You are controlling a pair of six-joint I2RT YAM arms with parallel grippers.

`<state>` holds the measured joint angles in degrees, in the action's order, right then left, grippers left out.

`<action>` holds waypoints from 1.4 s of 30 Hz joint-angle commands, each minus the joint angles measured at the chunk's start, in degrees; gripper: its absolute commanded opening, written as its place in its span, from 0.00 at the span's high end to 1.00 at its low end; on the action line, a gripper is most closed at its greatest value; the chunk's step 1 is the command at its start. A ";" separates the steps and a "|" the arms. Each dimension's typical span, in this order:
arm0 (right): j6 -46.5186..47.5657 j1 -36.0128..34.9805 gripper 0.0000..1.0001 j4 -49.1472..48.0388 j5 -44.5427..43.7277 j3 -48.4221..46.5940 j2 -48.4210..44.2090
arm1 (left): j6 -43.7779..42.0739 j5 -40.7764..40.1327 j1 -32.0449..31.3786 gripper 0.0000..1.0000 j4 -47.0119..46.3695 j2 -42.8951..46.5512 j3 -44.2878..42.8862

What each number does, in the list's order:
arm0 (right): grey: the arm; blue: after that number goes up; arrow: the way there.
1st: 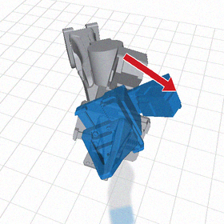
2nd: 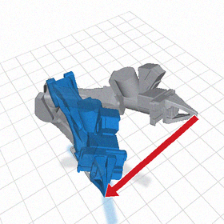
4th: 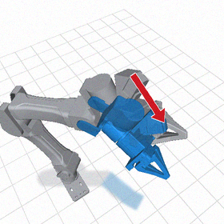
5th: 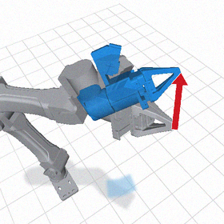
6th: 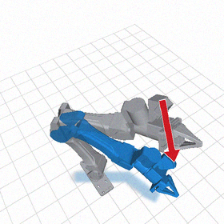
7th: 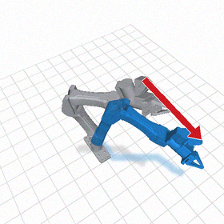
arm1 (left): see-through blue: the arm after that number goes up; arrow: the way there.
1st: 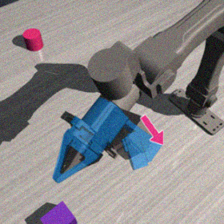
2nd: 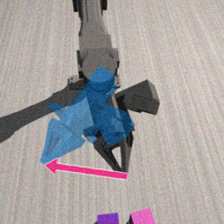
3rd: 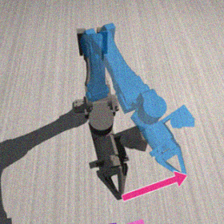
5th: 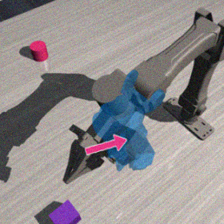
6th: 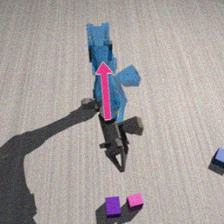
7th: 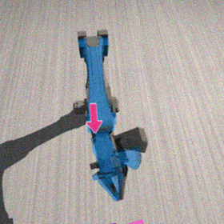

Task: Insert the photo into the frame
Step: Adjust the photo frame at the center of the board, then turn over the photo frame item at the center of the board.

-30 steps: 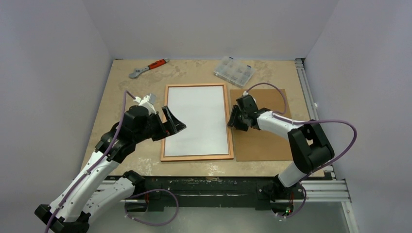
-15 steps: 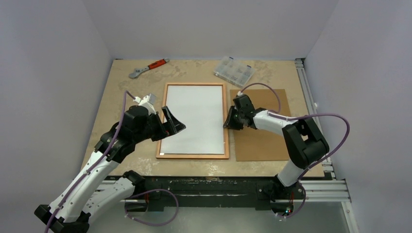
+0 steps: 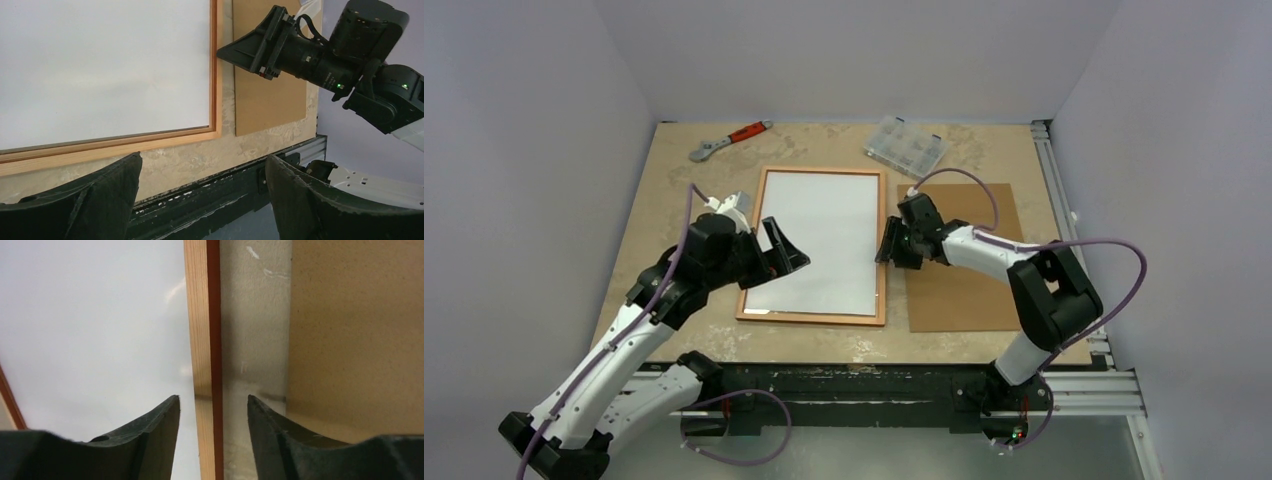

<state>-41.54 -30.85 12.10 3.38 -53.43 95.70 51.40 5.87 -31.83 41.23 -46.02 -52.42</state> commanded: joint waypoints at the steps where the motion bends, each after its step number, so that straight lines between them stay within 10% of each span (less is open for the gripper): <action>1: 0.03 -0.21 0.42 4.85 -3.19 -0.27 -7.54 | -0.62 3.08 0.27 0.09 -4.95 -2.26 0.09; 7: 0.41 4.57 0.17 8.96 -2.98 2.58 -14.71 | 0.28 8.36 -1.57 0.05 -12.04 -11.12 1.48; 24: 12.39 40.28 0.10 20.77 -1.72 7.64 -19.56 | 1.43 10.22 -22.84 0.02 -17.74 -60.36 -31.77; 42: 8.86 46.21 0.03 20.21 -25.19 7.70 -25.64 | 6.98 -6.94 -26.85 0.00 -16.04 -68.35 -34.77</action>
<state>-31.16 15.07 33.69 -15.09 -45.39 69.87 56.31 3.36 -58.22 26.30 -113.60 -85.82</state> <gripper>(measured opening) 0.959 0.993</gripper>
